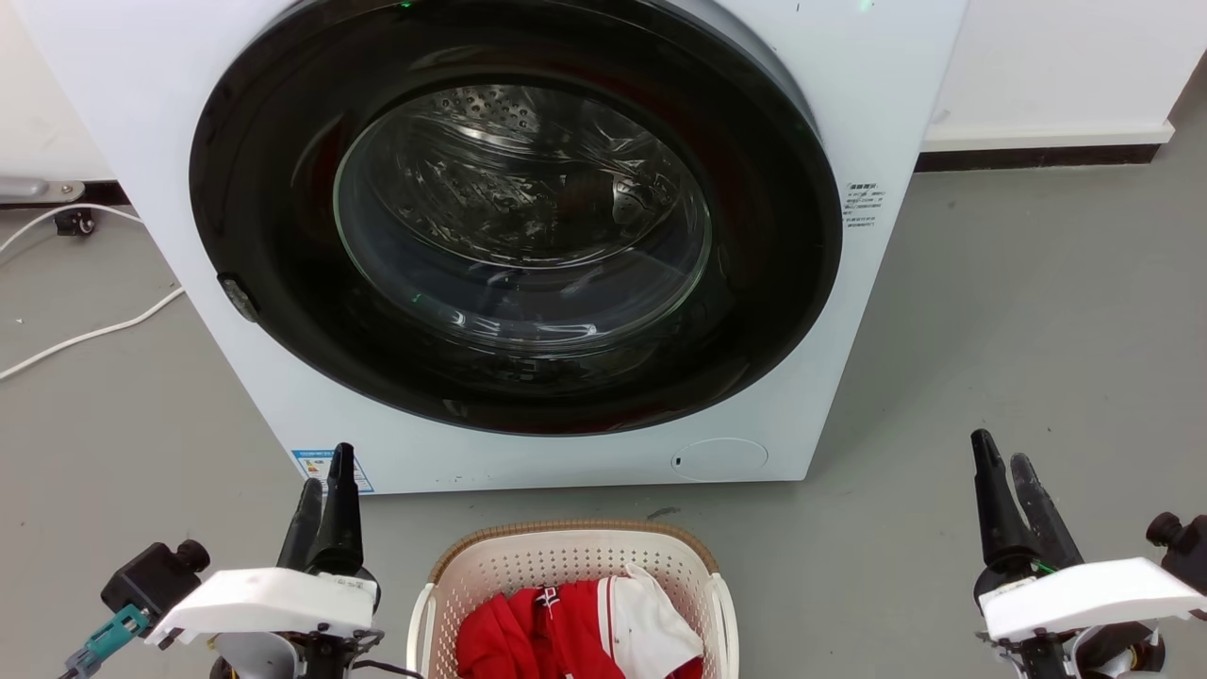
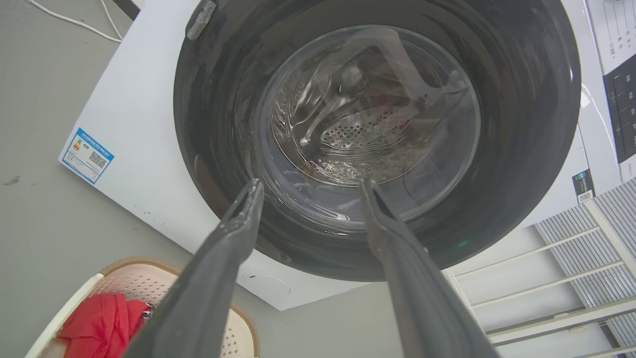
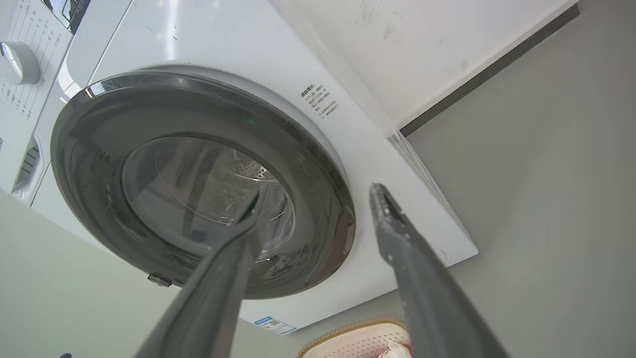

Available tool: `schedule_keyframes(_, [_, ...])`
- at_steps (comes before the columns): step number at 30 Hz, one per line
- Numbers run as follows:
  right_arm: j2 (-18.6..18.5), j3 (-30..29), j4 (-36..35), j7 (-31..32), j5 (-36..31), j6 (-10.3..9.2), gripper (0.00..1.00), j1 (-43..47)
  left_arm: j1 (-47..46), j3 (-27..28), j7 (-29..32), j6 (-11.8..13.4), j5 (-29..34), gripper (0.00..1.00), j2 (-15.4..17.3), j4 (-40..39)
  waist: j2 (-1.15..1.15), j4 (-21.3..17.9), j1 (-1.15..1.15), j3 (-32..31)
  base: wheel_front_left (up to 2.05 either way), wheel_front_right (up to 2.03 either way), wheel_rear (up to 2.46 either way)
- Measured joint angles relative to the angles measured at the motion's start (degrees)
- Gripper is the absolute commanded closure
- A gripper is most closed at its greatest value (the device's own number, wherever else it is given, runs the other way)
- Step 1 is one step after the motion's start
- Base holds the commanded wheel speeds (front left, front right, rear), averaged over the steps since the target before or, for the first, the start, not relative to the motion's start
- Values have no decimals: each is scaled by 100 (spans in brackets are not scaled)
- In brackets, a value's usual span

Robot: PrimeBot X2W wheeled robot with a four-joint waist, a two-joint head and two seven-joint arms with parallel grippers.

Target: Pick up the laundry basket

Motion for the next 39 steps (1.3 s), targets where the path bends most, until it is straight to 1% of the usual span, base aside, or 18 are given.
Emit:
schedule_keyframes(25, [-1,172,-424,-432,-2129,0,0,174,138,-155,-433,74,2038,0,5,-238,0,17,0,-3,0,0,0])
schedule_keyframes(39, [-2,211,-541,-651,-3193,0,0,269,224,-193,-641,107,2929,0,8,-302,0,28,0,-8,0,0,0])
